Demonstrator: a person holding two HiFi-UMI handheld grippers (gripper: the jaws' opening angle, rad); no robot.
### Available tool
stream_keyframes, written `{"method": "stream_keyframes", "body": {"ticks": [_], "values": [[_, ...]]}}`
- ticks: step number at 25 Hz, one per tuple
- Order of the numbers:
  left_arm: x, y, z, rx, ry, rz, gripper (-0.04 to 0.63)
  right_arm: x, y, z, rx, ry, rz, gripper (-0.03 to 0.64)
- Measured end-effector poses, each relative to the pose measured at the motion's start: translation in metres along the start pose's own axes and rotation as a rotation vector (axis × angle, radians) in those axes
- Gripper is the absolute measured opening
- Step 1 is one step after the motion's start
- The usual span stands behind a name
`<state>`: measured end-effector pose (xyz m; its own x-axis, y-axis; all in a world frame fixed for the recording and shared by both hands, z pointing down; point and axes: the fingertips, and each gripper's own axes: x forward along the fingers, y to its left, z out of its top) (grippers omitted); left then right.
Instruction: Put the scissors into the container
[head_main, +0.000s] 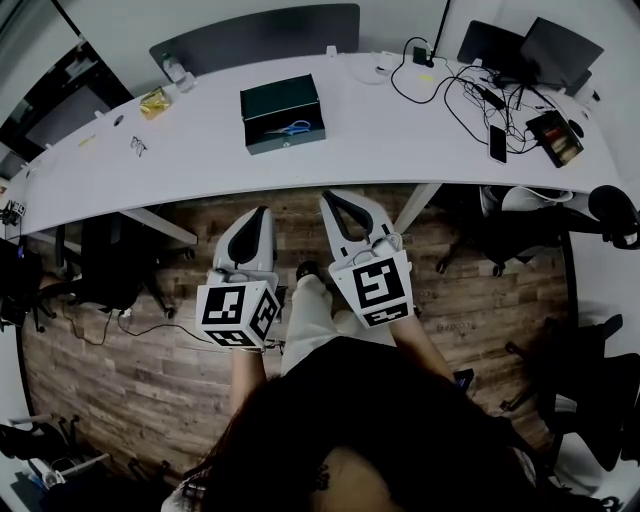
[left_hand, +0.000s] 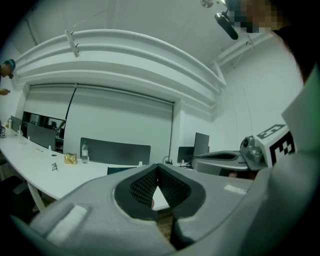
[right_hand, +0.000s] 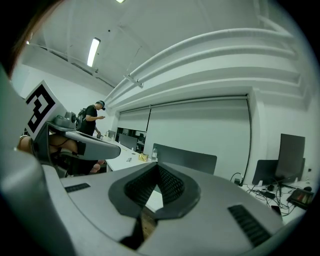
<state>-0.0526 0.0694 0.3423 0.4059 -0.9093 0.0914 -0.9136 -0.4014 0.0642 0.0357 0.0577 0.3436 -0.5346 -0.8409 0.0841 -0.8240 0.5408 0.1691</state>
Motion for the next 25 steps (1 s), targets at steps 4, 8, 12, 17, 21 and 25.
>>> {"method": "stream_keyframes", "body": {"ticks": [4, 8, 12, 17, 21, 25], "values": [[-0.005, -0.008, 0.0, 0.003, -0.001, -0.003, 0.011, -0.009, 0.001, 0.0, 0.0, -0.001, 0.001, 0.008], [-0.009, -0.016, 0.002, 0.01, -0.007, -0.005, 0.011, -0.017, 0.001, 0.0, 0.005, -0.006, -0.001, 0.009], [-0.012, -0.021, 0.003, 0.015, -0.008, -0.003, 0.011, -0.023, 0.0, 0.001, 0.009, -0.013, -0.002, 0.009], [-0.017, -0.024, 0.003, 0.019, -0.006, -0.001, 0.011, -0.027, 0.003, 0.002, 0.013, -0.019, 0.001, 0.009], [-0.019, -0.025, 0.003, 0.023, -0.006, -0.001, 0.011, -0.028, 0.005, 0.004, 0.009, -0.026, 0.003, 0.008], [-0.018, -0.026, 0.003, 0.026, -0.006, -0.005, 0.011, -0.03, 0.004, 0.005, 0.009, -0.031, -0.004, 0.008]]}}
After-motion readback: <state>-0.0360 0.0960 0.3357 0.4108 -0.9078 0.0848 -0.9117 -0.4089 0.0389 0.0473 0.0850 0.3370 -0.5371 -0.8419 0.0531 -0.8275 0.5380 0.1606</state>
